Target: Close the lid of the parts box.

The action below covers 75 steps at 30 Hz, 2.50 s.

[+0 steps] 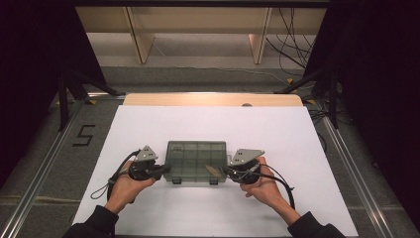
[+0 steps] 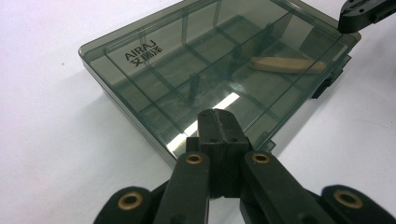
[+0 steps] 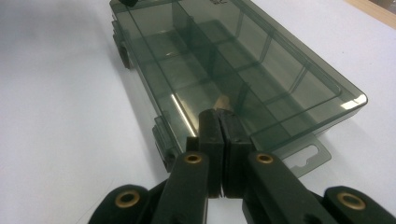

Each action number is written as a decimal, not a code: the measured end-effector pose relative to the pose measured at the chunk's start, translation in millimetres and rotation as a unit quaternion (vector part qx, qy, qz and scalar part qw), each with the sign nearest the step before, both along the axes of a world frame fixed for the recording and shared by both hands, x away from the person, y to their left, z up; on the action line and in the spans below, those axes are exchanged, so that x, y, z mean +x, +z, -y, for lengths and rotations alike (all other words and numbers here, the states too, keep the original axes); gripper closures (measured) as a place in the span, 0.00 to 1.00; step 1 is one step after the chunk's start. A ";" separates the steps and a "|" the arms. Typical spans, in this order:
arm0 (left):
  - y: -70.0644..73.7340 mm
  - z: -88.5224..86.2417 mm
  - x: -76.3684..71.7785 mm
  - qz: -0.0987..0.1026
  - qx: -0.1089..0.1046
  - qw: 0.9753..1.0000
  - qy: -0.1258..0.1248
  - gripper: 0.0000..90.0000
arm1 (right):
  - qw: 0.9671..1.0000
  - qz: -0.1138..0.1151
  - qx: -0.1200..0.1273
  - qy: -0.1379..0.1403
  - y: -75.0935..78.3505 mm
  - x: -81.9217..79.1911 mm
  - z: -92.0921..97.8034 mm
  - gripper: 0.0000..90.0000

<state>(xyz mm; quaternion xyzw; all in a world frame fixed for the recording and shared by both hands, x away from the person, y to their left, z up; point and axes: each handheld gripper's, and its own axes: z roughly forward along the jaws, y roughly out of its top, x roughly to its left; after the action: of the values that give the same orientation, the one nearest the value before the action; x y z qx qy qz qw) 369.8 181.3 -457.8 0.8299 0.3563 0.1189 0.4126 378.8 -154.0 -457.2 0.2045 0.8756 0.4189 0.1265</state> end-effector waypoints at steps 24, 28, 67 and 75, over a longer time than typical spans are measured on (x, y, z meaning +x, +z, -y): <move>8.9 2.5 -8.5 0.034 -0.049 0.998 0.017 0.82 | 0.992 0.005 0.101 -0.077 20.7 2.9 21.0 0.53; 11.1 2.7 -11.5 0.041 -0.055 0.997 0.019 0.77 | 0.988 0.012 0.124 -0.086 27.9 0.4 21.2 0.44; 26.5 7.5 -34.0 0.111 -0.147 0.983 0.000 0.35 | 0.983 0.022 0.149 -0.109 41.1 -30.6 40.2 0.30; 27.7 5.6 -36.6 0.124 -0.150 0.981 0.001 0.34 | 0.980 0.027 0.159 -0.114 39.7 -35.7 43.8 0.30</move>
<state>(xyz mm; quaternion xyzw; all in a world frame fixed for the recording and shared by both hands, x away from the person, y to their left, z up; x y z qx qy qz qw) 333.2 175.7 -430.2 0.7374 0.3169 0.1661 0.5729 343.1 -197.8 -417.6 0.3088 0.7654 0.5408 0.1625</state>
